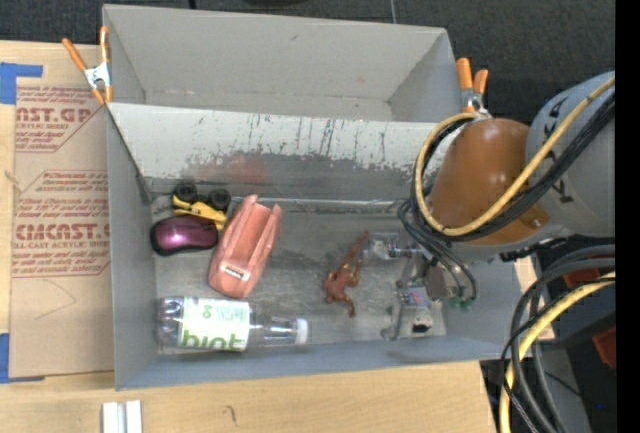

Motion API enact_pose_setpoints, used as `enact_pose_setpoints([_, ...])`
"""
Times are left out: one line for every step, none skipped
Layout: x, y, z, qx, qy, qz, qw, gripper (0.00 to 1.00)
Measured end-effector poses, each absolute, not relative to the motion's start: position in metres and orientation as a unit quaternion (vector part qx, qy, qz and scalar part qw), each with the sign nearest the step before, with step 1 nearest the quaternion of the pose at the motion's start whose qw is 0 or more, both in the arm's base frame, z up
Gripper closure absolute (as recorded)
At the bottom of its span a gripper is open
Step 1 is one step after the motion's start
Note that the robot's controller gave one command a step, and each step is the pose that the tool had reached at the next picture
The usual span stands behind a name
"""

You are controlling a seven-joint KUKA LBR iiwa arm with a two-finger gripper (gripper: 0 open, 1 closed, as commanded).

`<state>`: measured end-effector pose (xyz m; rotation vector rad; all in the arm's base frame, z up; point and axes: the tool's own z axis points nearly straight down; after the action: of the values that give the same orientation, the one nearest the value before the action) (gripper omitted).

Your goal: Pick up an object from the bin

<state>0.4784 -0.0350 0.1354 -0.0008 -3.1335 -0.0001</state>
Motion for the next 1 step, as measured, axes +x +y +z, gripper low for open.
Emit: enact_pose_setpoints([0.4803,-0.0349,0.1397,0.000,-1.000,0.000,0.000,0.00])
